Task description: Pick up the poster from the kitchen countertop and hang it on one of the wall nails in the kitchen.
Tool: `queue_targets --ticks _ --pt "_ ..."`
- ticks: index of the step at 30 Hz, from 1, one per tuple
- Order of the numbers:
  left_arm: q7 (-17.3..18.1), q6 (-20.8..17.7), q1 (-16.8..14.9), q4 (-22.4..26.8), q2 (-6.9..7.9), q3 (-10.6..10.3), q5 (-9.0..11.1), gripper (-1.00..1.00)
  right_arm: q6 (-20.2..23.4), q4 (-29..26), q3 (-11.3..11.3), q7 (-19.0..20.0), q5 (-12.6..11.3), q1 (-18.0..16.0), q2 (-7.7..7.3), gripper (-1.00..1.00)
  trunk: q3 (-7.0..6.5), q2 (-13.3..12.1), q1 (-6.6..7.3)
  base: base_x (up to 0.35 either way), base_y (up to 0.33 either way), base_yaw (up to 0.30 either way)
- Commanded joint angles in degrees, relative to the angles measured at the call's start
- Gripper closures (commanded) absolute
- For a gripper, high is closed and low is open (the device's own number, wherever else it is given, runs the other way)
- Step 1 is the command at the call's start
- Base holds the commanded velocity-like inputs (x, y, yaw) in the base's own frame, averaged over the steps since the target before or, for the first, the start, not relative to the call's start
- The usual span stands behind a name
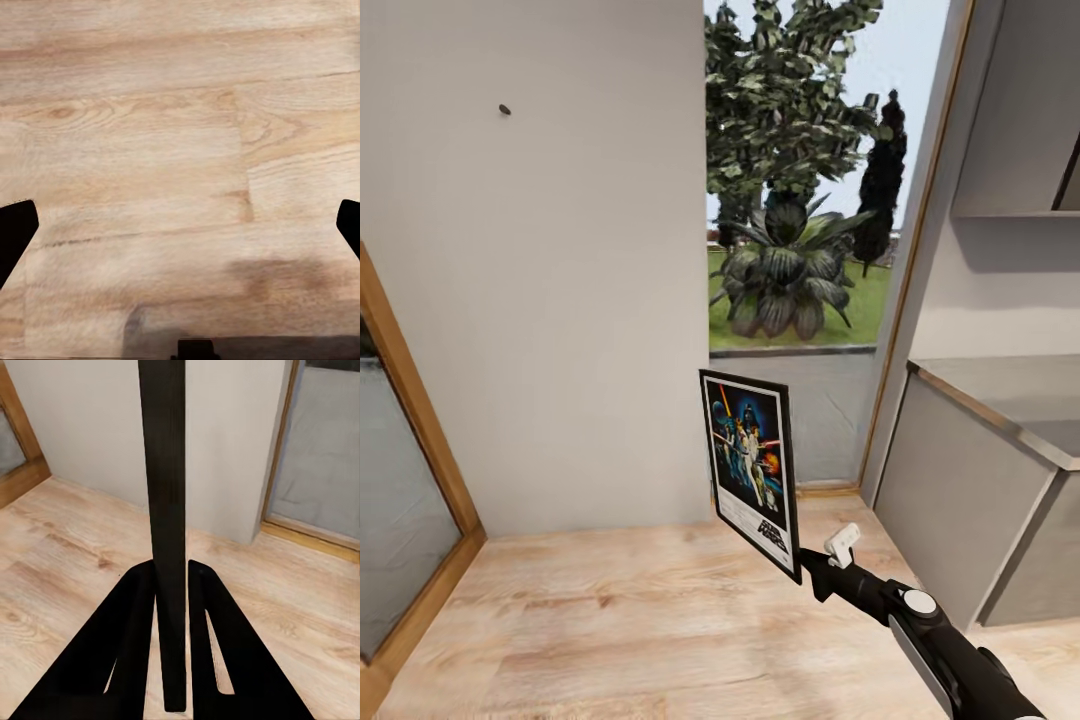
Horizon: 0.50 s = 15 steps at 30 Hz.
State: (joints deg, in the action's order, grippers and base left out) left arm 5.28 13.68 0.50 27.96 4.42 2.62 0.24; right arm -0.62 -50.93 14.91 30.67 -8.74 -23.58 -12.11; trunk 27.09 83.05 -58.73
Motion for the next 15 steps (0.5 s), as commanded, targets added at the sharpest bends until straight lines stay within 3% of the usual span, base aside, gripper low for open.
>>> queue_targets --ticks 1,9,15 --pt "0.43 0.03 0.02 0.07 -0.03 0.28 0.03 -1.00 0.01 0.04 0.20 0.19 -0.67 -0.06 -0.07 1.00 0.05 0.03 0.00 0.000 0.001 0.273" --pt "0.43 0.03 0.02 0.07 -0.03 0.28 0.03 -1.00 0.01 0.04 0.20 0.18 -0.67 -0.06 -0.03 1.00 0.05 0.03 0.00 0.000 0.018 0.278" --pt "0.43 0.03 0.02 0.03 -0.03 0.28 0.03 -1.00 0.01 0.04 0.20 0.20 -0.67 -0.06 -0.02 1.00 0.05 0.03 0.00 0.000 0.182 0.268"
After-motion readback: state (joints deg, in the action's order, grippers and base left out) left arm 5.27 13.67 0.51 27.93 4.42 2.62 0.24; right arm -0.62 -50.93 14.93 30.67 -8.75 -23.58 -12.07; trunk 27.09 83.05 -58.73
